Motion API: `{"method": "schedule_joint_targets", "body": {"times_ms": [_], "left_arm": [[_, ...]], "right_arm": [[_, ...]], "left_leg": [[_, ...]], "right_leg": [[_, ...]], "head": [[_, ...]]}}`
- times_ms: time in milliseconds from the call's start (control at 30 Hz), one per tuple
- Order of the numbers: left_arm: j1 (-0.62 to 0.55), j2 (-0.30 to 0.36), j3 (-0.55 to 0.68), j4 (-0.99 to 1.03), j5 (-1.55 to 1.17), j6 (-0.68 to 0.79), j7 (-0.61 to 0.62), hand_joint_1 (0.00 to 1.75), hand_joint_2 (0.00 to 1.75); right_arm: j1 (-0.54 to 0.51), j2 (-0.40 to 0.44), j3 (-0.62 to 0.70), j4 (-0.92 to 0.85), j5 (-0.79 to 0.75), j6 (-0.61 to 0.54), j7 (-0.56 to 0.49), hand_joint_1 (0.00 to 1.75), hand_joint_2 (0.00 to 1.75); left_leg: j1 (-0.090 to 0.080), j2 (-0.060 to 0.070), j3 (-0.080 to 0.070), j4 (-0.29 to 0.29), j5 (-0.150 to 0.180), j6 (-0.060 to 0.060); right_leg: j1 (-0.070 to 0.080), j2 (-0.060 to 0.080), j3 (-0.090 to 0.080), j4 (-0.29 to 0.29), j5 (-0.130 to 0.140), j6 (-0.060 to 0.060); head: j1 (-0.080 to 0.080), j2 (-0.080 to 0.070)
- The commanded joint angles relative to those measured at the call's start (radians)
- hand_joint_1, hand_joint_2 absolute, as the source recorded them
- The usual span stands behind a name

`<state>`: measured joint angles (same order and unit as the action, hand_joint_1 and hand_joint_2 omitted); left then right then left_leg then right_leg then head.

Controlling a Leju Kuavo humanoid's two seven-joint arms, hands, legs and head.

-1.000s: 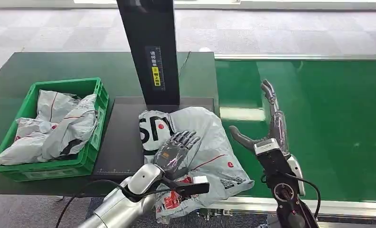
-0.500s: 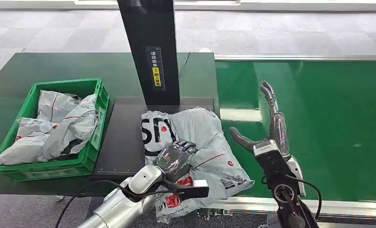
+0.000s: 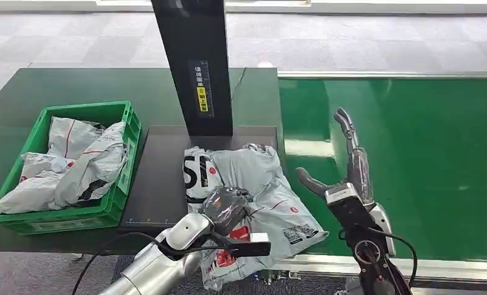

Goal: Moved the parcel from conveyor to table for the left to box.

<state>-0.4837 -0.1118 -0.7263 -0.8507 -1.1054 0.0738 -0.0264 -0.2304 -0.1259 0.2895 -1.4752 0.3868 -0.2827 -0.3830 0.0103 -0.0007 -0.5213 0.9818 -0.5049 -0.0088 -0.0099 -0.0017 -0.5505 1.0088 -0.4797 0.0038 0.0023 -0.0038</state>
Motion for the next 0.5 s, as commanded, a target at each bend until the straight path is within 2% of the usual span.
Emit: {"method": "schedule_joint_targets", "body": {"times_ms": [33, 67, 167, 267, 400, 467, 500], "left_arm": [[0.054, 0.058, 0.126, -0.114, 0.106, 0.202, -0.068, 1.75, 1.75], [0.058, 0.073, 0.136, -0.146, 0.105, 0.260, -0.084, 1.75, 1.75], [0.055, 0.134, 0.166, -0.196, 0.082, 0.313, -0.093, 1.75, 1.75], [0.064, 0.151, 0.189, -0.218, 0.066, 0.341, -0.105, 1.75, 1.75], [0.092, 0.222, 0.242, -0.303, 0.047, 0.502, -0.145, 1.75, 1.75], [0.103, 0.240, 0.257, -0.339, 0.056, 0.507, -0.157, 1.75, 1.75], [0.117, 0.248, 0.276, -0.386, 0.054, 0.587, -0.185, 1.75, 1.75]], "right_arm": [[0.014, -0.010, -0.012, -0.018, -0.002, -0.001, 0.000, 0.00, 1.75], [0.011, -0.013, -0.011, -0.018, -0.002, -0.002, 0.000, 0.00, 1.75], [-0.001, -0.020, -0.008, -0.005, -0.007, -0.001, -0.001, 0.00, 1.75], [-0.009, -0.024, -0.007, -0.001, -0.013, 0.000, -0.001, 0.00, 1.75], [0.003, -0.028, -0.011, -0.005, -0.022, -0.003, -0.004, 0.00, 1.75], [0.005, -0.028, -0.012, -0.005, -0.023, -0.003, -0.005, 0.00, 1.75], [0.007, -0.030, -0.012, -0.005, -0.026, -0.004, -0.007, 0.00, 1.75]], "left_leg": [[0.000, 0.002, -0.003, -0.001, 0.001, 0.000], [0.000, 0.002, -0.003, 0.000, 0.000, 0.000], [0.000, 0.003, -0.005, 0.000, 0.001, 0.000], [0.000, 0.003, -0.005, 0.000, 0.001, 0.000], [0.000, 0.005, -0.006, -0.001, 0.001, 0.000], [0.001, 0.006, -0.008, -0.001, 0.002, 0.000], [0.001, 0.005, -0.007, 0.000, 0.000, 0.000]], "right_leg": [[0.000, 0.002, -0.003, -0.001, 0.002, 0.000], [0.000, 0.002, -0.004, 0.000, 0.001, 0.000], [0.000, 0.003, -0.006, 0.000, 0.002, -0.001], [0.000, 0.003, -0.007, 0.000, 0.001, -0.001], [0.001, 0.005, -0.008, -0.001, 0.003, -0.001], [0.001, 0.006, -0.010, -0.001, 0.004, -0.001], [0.001, 0.005, -0.009, 0.000, 0.001, -0.001]], "head": [[0.000, 0.000], [0.000, 0.000], [0.000, 0.000], [0.000, 0.000], [0.000, 0.000], [0.000, 0.000], [0.000, 0.000]]}}
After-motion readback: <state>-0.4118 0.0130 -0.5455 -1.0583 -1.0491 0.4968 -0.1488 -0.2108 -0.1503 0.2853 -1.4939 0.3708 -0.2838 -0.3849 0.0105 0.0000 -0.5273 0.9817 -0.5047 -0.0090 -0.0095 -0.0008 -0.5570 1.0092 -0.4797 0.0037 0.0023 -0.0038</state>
